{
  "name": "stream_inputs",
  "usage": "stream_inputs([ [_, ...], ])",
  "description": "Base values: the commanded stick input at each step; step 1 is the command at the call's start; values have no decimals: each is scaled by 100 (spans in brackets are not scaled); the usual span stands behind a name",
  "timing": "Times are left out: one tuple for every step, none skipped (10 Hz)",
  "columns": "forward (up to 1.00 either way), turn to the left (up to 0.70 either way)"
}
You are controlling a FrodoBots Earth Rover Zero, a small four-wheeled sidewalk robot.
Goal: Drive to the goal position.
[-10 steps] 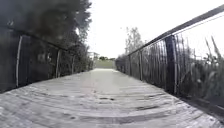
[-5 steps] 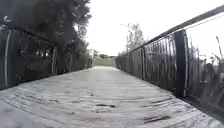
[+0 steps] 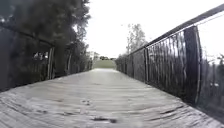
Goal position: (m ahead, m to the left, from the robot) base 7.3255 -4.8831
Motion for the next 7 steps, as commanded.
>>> stream_inputs([
  [69,3],
  [69,3],
  [69,4],
  [69,10],
  [69,16],
  [69,22],
  [69,30],
])
